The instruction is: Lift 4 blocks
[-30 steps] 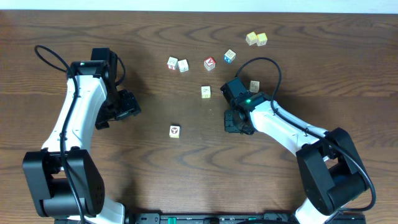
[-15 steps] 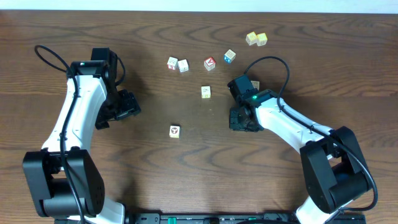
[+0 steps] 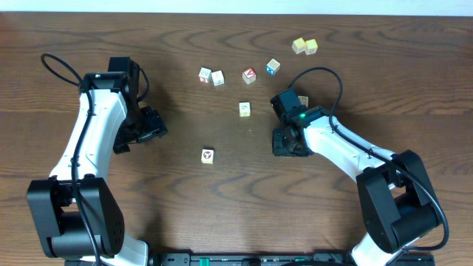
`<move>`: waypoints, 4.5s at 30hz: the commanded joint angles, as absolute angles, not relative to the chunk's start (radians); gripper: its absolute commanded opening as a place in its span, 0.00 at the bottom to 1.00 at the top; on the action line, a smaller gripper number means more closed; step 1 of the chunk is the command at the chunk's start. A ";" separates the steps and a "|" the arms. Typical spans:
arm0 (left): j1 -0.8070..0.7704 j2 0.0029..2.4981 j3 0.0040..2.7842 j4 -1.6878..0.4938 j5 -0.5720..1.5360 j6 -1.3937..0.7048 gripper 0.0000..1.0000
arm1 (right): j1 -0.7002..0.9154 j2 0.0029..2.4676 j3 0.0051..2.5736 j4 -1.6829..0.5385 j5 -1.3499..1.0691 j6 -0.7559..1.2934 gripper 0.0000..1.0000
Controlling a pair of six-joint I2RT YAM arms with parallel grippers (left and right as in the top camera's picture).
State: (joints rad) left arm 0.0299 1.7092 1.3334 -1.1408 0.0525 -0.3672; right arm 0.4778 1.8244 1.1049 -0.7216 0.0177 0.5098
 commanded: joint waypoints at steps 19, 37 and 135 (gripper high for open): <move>0.030 1.706 1.327 -1.143 0.041 -0.376 0.82 | 0.314 1.818 1.377 -0.745 0.042 0.350 0.99; 0.030 1.706 1.327 -1.144 0.041 -0.376 0.82 | 0.278 1.902 1.353 -0.521 0.108 0.388 0.98; 0.030 1.706 1.327 -1.139 0.041 -0.376 0.82 | 0.197 1.908 1.164 -0.878 -0.170 0.265 0.34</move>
